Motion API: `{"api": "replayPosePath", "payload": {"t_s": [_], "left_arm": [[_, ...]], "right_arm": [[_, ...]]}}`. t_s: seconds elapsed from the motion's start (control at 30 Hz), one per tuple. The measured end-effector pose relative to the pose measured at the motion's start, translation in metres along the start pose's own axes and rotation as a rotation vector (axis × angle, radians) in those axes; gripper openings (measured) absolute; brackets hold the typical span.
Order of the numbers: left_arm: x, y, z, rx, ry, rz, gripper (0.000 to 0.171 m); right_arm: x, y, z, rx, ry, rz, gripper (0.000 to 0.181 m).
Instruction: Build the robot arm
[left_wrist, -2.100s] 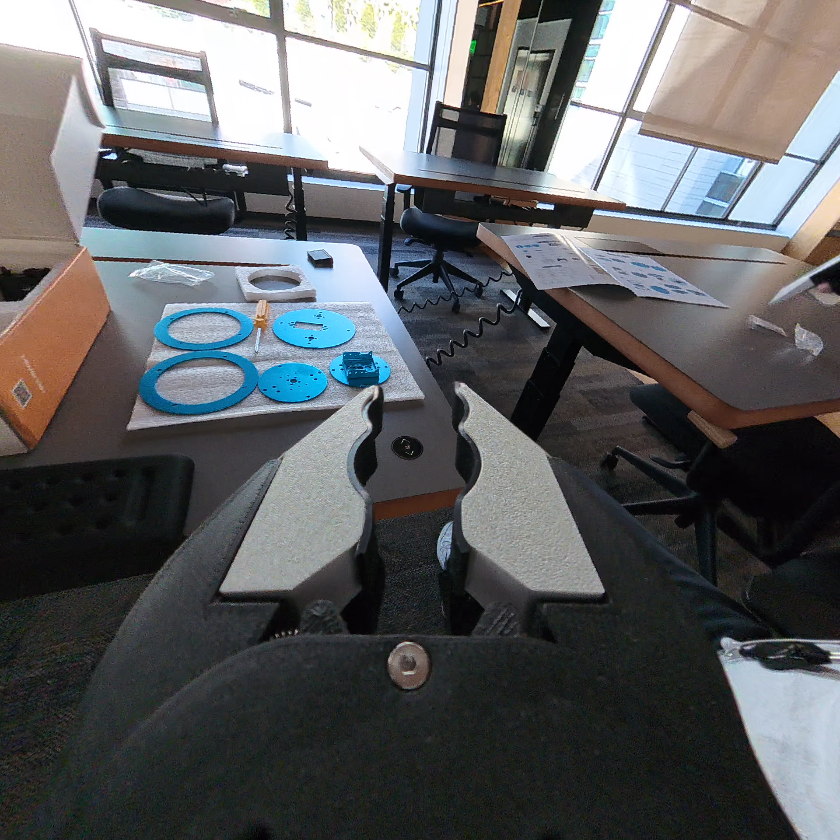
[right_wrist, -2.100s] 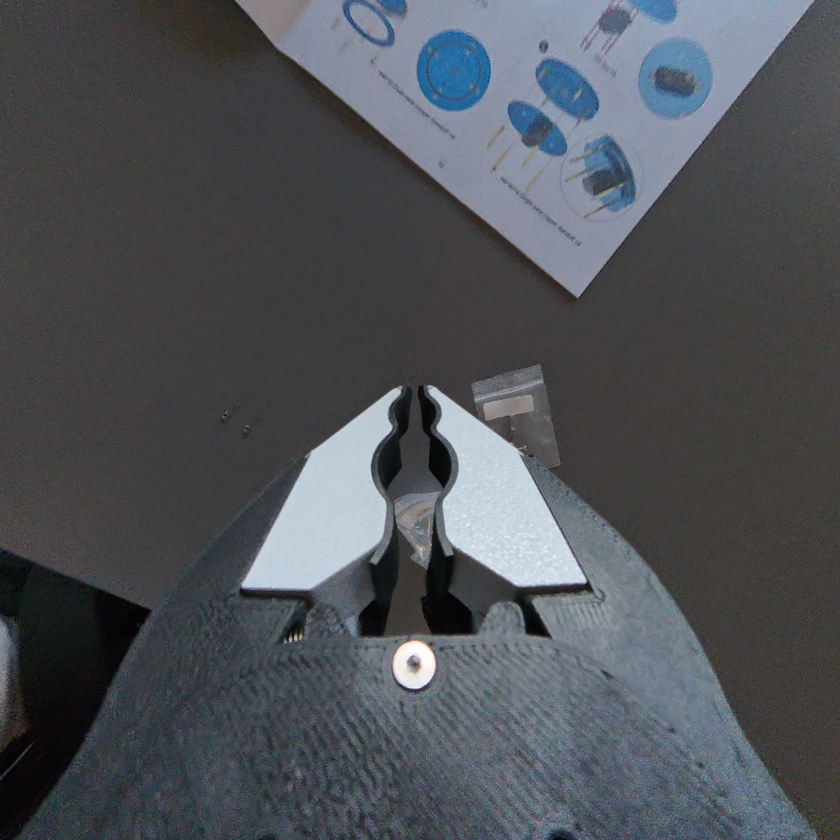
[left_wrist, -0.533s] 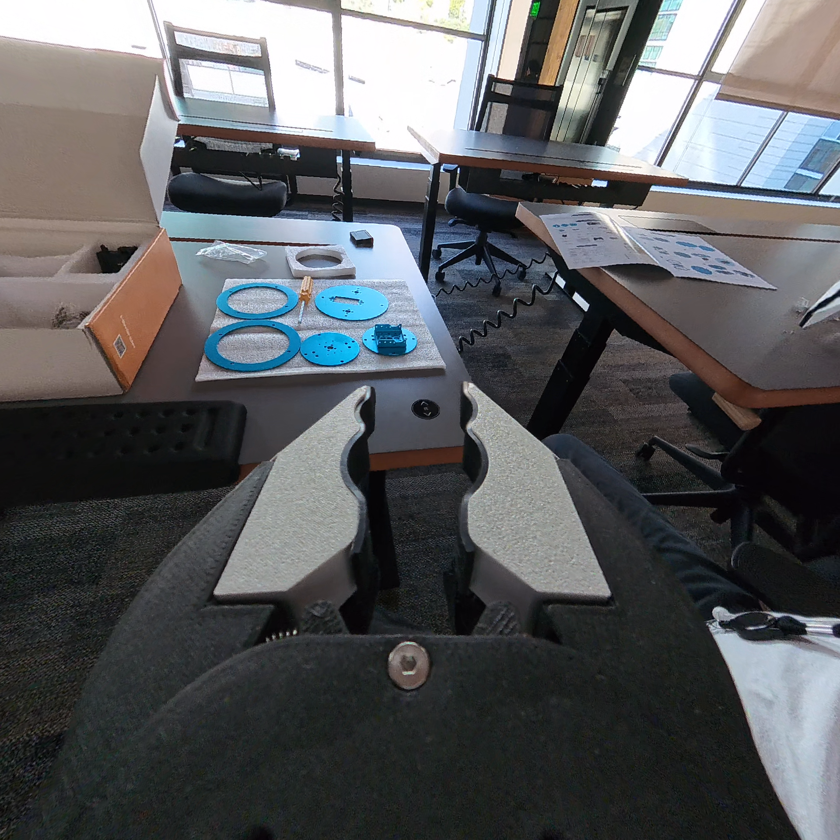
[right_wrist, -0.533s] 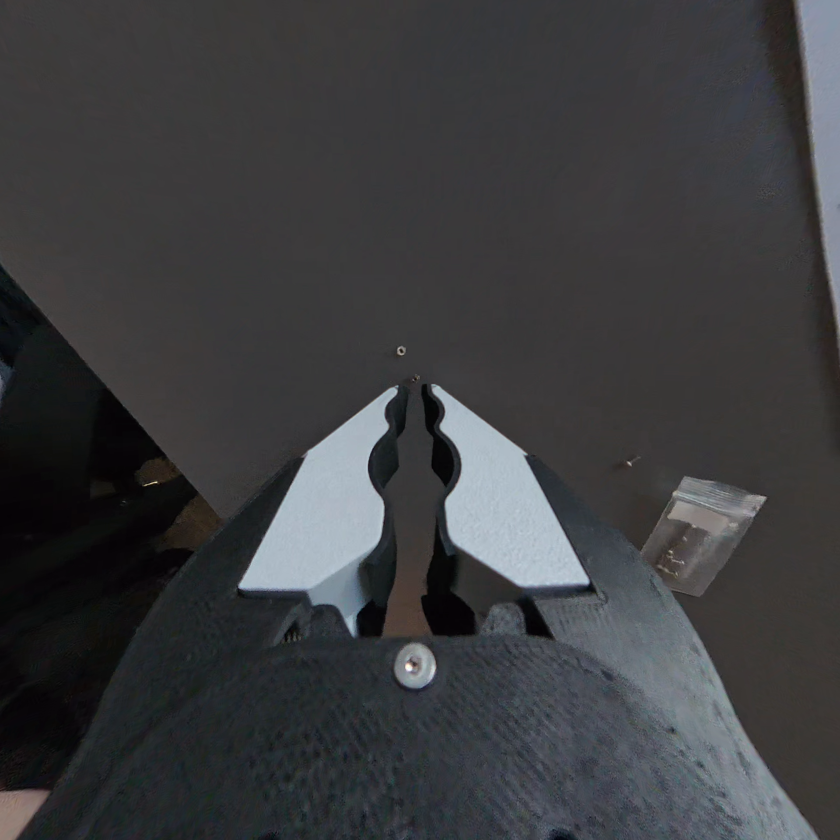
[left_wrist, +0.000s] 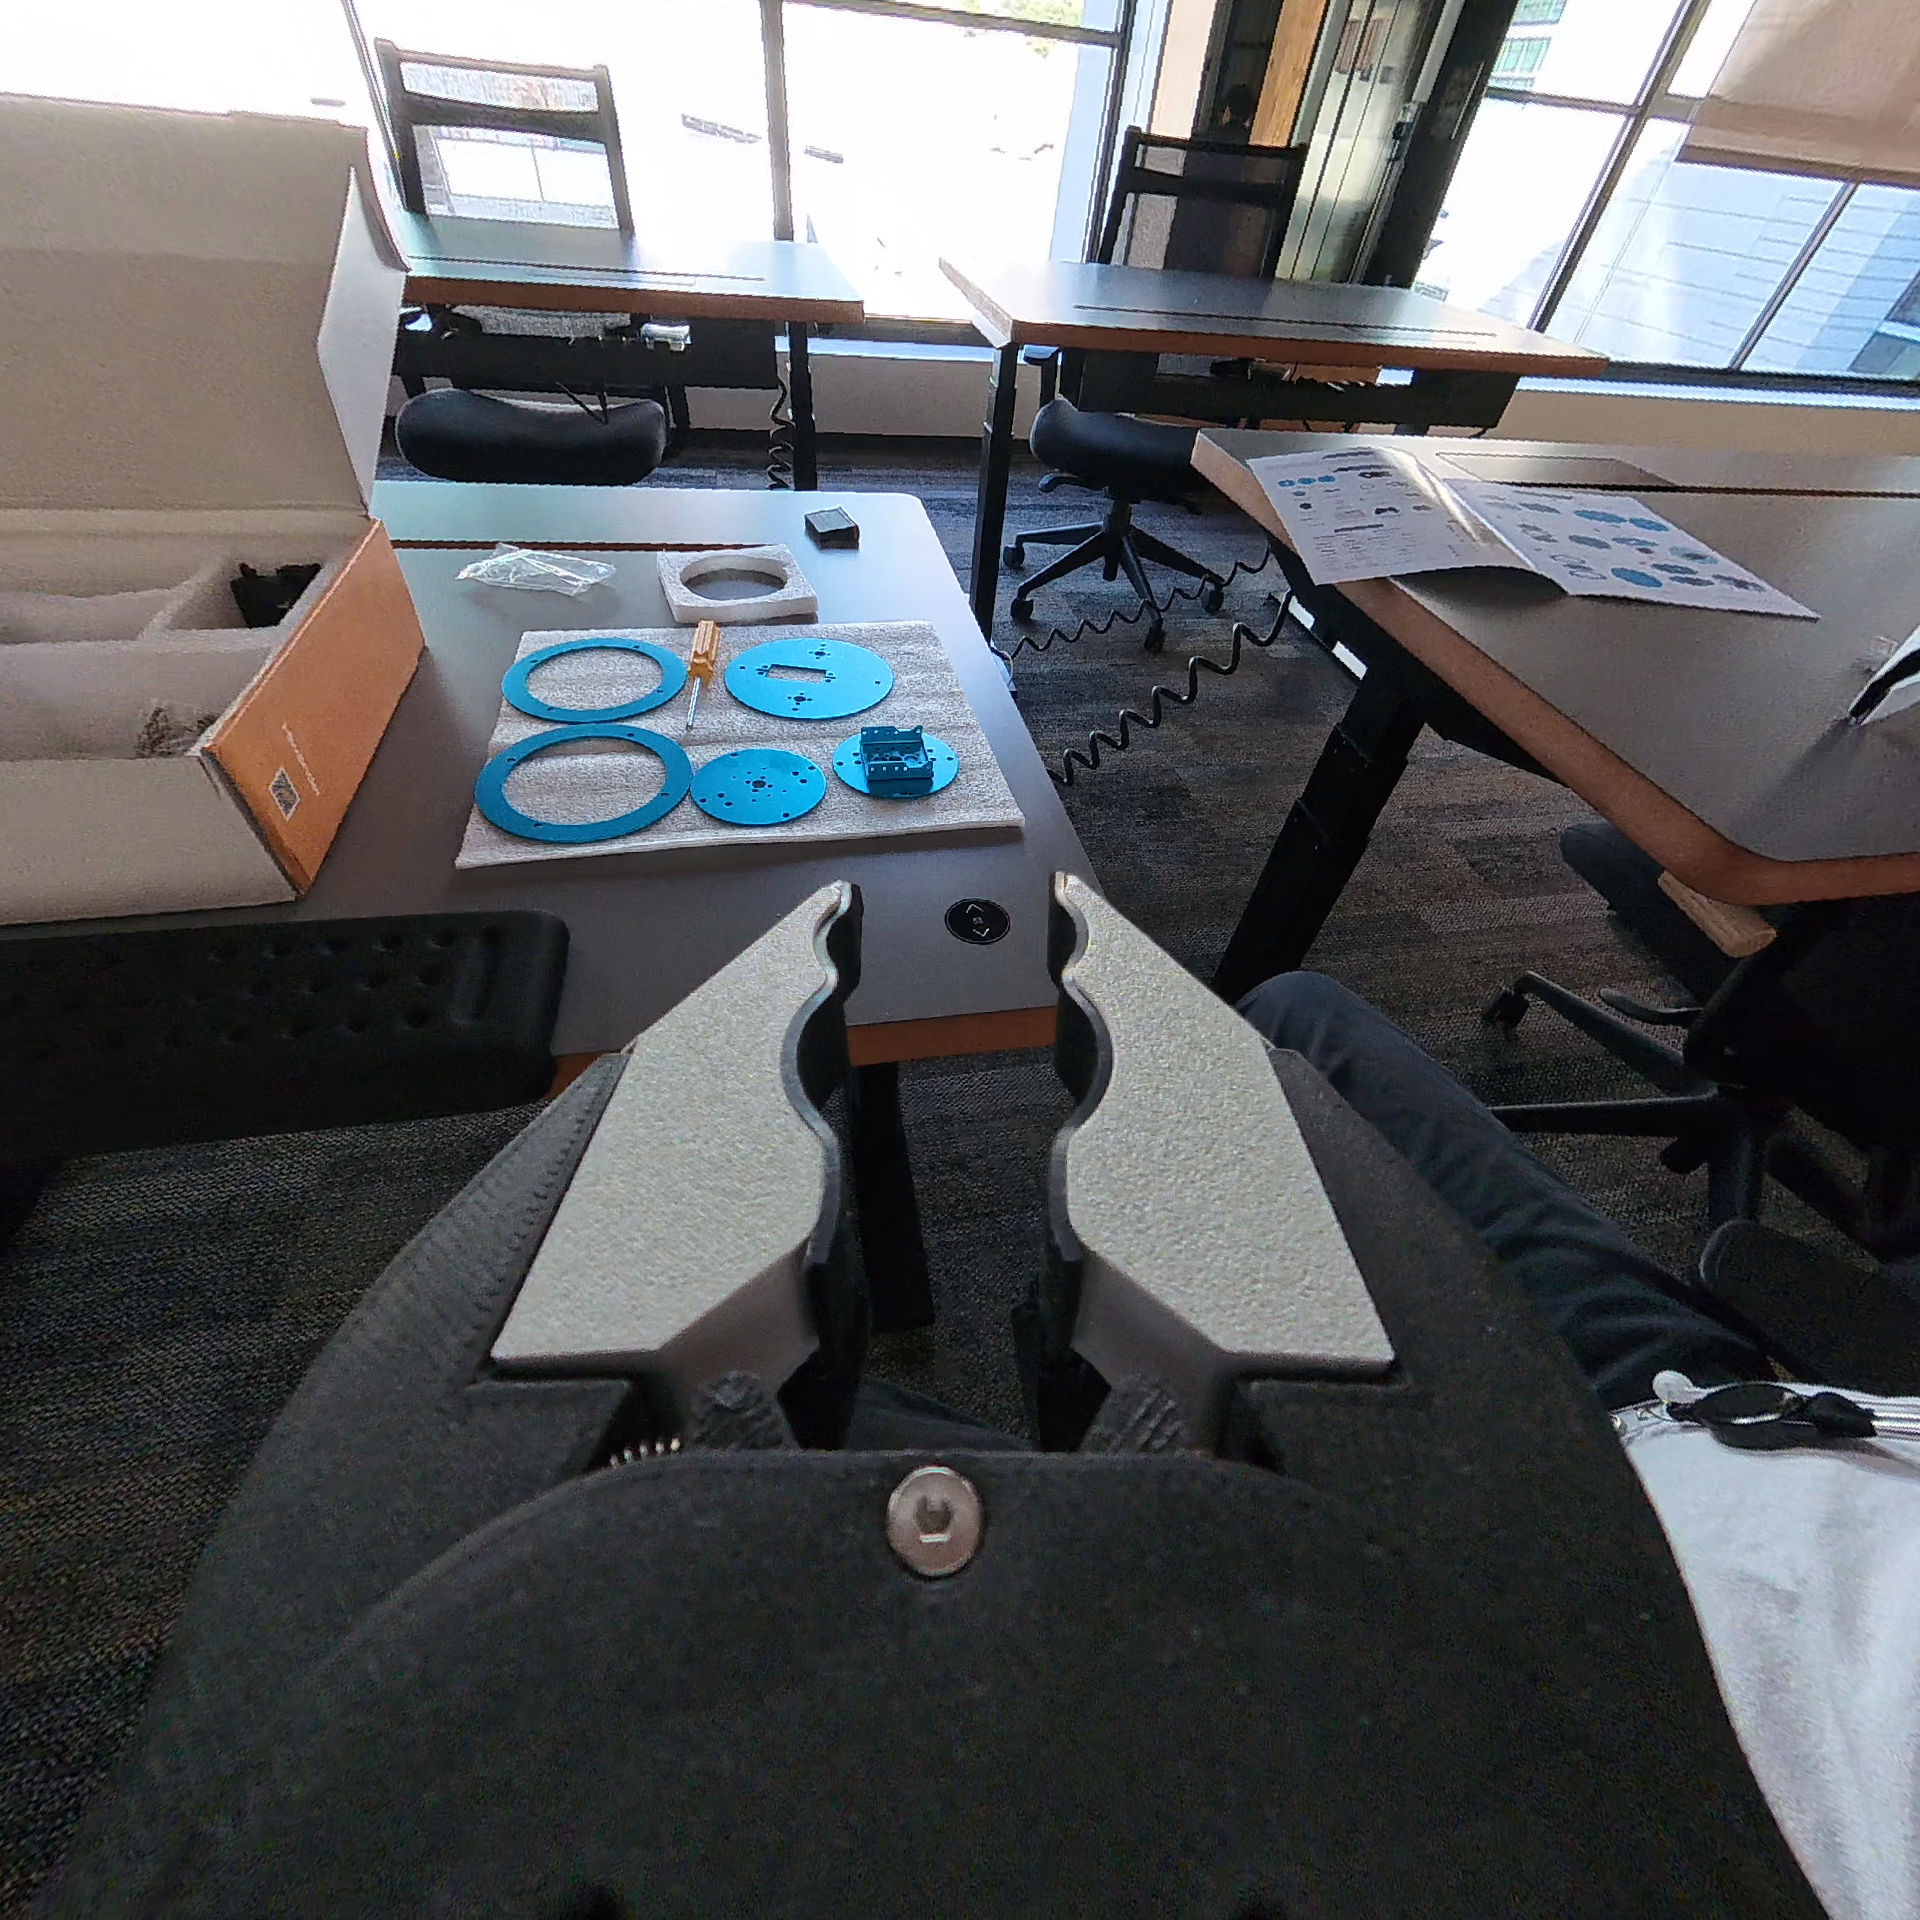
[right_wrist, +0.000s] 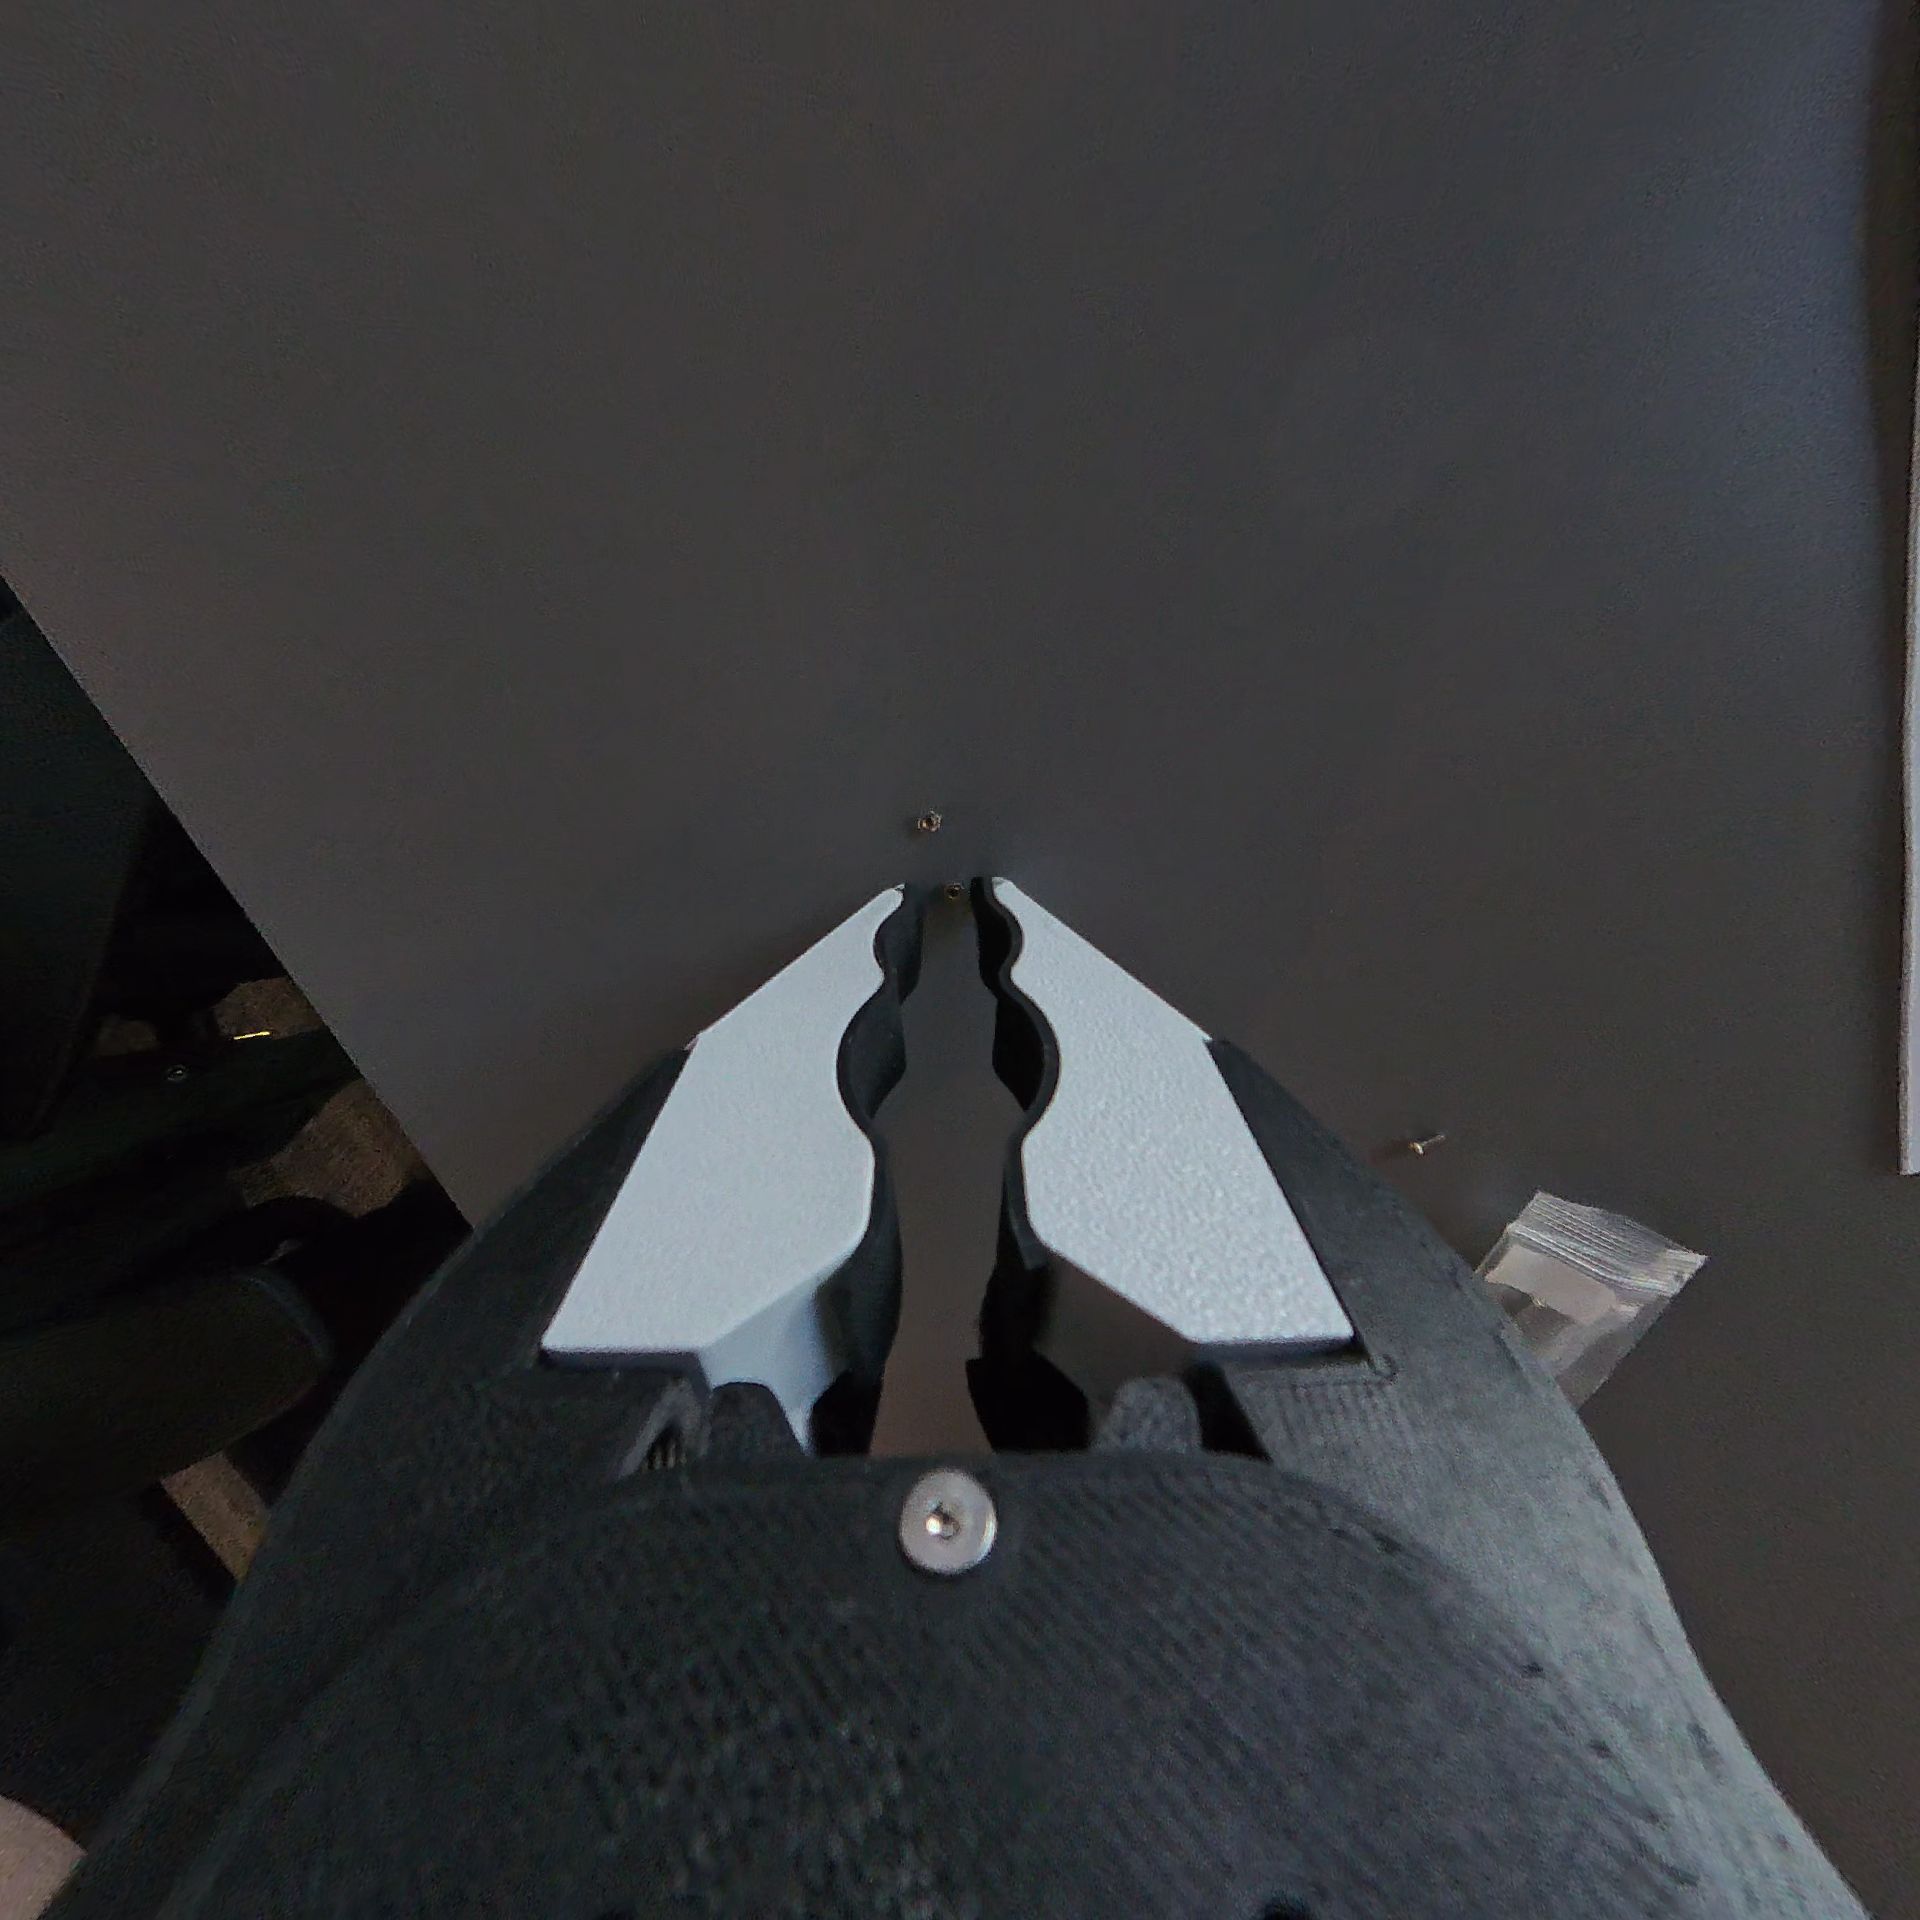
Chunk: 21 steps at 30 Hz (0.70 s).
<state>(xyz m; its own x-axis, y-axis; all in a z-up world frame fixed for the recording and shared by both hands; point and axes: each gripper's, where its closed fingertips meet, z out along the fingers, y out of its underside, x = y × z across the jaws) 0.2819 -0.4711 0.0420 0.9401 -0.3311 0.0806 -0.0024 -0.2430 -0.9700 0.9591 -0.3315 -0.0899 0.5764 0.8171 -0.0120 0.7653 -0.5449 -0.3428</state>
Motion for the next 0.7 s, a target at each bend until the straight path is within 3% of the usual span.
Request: {"api": "replayPosePath", "payload": {"t_s": [0.43, 0.7], "left_arm": [[0.001, 0.004, 0.002, -0.012, 0.001, 0.002, 0.034], [-0.004, 0.004, 0.001, -0.001, 0.010, -0.023, 0.034]], "right_arm": [[-0.001, -0.001, 0.001, -0.014, 0.000, -0.029, 0.003], [-0.001, -0.013, -0.010, 0.033, 0.080, -0.086, 0.003]]}}
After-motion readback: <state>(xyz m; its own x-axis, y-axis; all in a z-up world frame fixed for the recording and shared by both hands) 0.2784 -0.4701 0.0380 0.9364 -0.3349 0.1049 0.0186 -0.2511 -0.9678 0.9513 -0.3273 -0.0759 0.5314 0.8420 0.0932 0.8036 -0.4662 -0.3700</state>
